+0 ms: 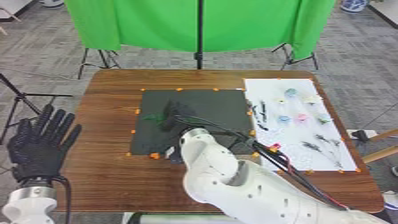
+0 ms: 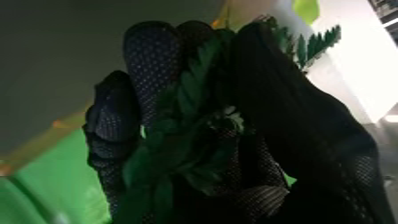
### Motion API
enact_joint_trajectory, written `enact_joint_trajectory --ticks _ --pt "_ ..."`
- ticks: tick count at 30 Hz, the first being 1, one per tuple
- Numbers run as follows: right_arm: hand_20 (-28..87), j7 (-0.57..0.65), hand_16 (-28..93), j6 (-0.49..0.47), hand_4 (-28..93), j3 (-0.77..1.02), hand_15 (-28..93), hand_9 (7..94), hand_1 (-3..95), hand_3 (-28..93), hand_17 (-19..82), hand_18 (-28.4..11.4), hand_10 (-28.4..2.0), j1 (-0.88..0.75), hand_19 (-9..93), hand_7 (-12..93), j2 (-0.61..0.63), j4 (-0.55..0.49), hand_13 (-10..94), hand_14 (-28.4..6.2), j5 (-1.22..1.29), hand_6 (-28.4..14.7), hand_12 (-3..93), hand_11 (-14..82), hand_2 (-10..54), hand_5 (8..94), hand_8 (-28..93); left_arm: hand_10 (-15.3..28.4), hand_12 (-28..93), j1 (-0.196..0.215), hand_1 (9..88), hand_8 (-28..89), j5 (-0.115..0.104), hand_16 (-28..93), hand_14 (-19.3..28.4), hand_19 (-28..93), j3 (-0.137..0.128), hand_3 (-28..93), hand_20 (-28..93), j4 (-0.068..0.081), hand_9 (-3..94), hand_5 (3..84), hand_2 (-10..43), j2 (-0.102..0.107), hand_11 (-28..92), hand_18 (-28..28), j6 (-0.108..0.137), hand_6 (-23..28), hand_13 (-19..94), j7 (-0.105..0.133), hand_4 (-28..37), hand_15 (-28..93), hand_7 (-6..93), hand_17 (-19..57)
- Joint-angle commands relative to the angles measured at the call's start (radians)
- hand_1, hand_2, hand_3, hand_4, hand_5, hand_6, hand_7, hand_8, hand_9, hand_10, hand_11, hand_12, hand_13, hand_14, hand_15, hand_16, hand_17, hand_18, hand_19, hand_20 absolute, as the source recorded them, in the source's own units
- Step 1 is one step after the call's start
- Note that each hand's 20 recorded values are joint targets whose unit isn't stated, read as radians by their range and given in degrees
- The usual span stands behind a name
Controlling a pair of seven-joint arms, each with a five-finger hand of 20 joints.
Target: Arrange flowers
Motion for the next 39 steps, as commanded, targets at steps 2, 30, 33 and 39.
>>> enact_joint_trajectory --ticks 2,30,33,39 --pt "32 0.031 27 0.052 -24 -0.039 50 80.4 56.9 65 38 -27.6 -14.9 -0.003 86 32 -0.059 0.061 74 -13.3 -0.013 -4.4 34.7 20.1 -7.1 68.3 21 12.9 9 0.006 26.6 -11 -0.013 -5 11.0 18 0.011 75 10 0.009 34.3 39.7 9.5 0.019 18 10.4 0.006 5.2 27 0.005 -28.3 21 14.4 -3.0" --pt "12 -0.354 7 -0.256 -26 0.057 49 42.0 38.9 73 21 -22.8 -25.1 -0.080 73 51 0.030 0.001 35 -20.7 0.049 -6.6 16.3 17.8 -1.4 50.5 8 12.8 9 -0.001 28.1 -11 -0.022 -6 11.0 19 0.040 75 11 0.018 34.4 39.8 9.1 0.018 18 10.5 0.017 5.3 27 0.011 -28.3 22 14.9 -3.0" --pt "13 -0.488 3 -0.385 -25 0.076 42 37.5 37.2 71 12 -20.4 -24.3 -0.098 62 52 0.031 -0.014 19 -21.2 -0.076 -3.4 15.7 13.6 1.4 57.4 11 12.7 9 -0.004 27.9 -11 -0.023 -5 11.2 20 0.043 75 11 0.018 34.4 39.8 9.5 0.019 18 10.5 0.018 5.3 27 0.006 -28.3 22 14.9 -3.0" --pt "17 -0.522 4 -0.496 -24 0.091 39 35.2 32.8 76 7 -21.0 -22.7 -0.118 57 24 -0.006 0.017 16 -21.6 -0.218 -0.7 16.1 10.2 5.5 60.9 -12 12.7 9 -0.036 27.6 -11 -0.008 -5 11.4 19 0.062 74 10 0.019 34.4 39.9 9.8 0.026 18 10.5 0.066 5.3 27 -0.019 -28.3 23 15.0 -3.0"
